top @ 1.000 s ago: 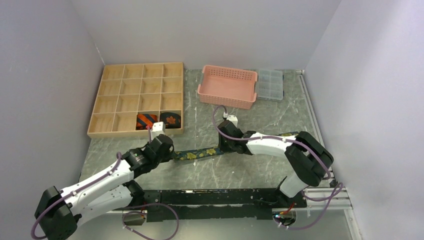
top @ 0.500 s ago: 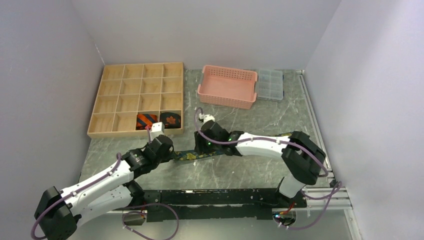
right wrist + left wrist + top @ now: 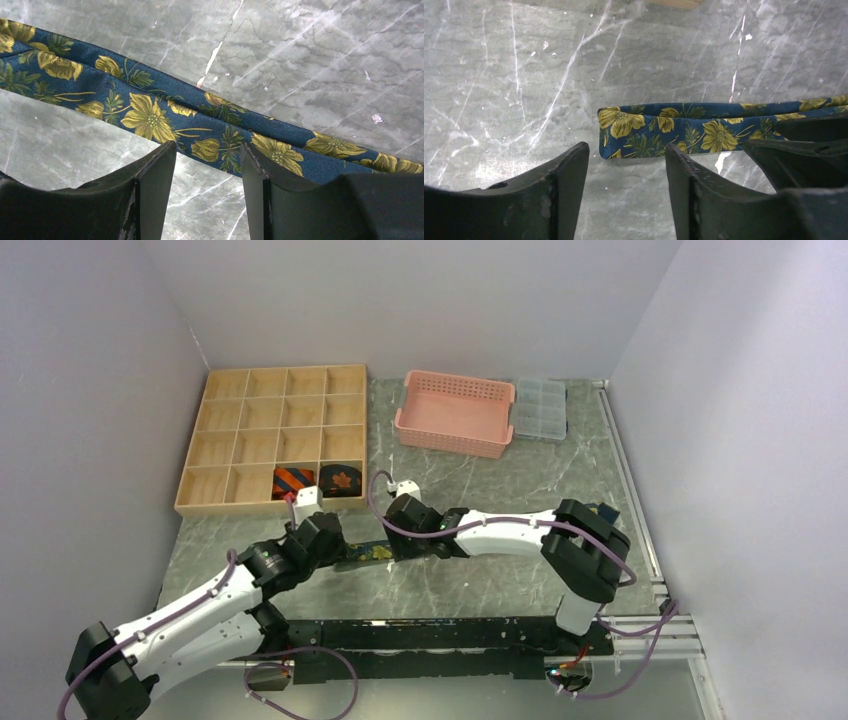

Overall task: Roll the ties
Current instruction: Roll the tie at the center of the board.

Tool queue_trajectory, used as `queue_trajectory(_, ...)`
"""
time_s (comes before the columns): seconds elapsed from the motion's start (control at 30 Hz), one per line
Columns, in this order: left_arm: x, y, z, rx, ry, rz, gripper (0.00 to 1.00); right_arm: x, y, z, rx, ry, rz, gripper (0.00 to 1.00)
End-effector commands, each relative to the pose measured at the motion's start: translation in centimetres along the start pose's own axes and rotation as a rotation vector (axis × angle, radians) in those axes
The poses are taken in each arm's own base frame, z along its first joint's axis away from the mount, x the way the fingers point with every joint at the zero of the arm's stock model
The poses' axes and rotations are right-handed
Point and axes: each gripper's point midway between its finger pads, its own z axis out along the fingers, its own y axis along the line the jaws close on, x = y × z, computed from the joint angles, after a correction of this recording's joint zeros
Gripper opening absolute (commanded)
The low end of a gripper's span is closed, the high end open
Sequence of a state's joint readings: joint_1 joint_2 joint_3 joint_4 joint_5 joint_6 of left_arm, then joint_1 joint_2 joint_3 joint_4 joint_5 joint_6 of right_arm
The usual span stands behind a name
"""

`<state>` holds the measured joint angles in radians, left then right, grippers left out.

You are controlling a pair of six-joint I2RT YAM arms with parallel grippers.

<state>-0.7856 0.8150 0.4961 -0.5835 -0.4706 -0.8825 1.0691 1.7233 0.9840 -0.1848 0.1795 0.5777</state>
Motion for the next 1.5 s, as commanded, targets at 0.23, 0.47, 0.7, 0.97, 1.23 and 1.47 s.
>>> queue_trajectory(0.23,-1.1,0.7,-0.1,-0.03,-0.046,-0.035,0.76,-1.5,-2.3,-1.2,0.038,-0.056,0.011,0.55)
queue_trajectory(0.47,-1.6,0.4,1.3,0.032,0.029,-0.072,0.61,-2.4,-3.3,-2.8,0.043,-0.09,0.022,0.55)
queue_trajectory(0.7,-2.7,0.0,-0.5,0.081,0.159,-0.107,0.77,-2.4,-1.7,-3.3,-0.096,-0.082,0.047,0.56)
queue_trajectory(0.97,-3.7,-2.8,-1.2,0.282,0.376,-0.145,0.76,-3.5,0.4,-4.6,-0.256,-0.118,0.05,0.56)
queue_trajectory(1.23,-1.3,-1.5,0.5,0.201,0.433,-0.239,0.68,-4.1,1.8,-5.1,-0.33,-0.134,0.029,0.56)
queue_trajectory(1.47,0.2,-0.1,1.0,0.106,0.401,-0.254,0.62,-3.9,2.8,-4.9,-0.371,-0.119,0.028,0.55)
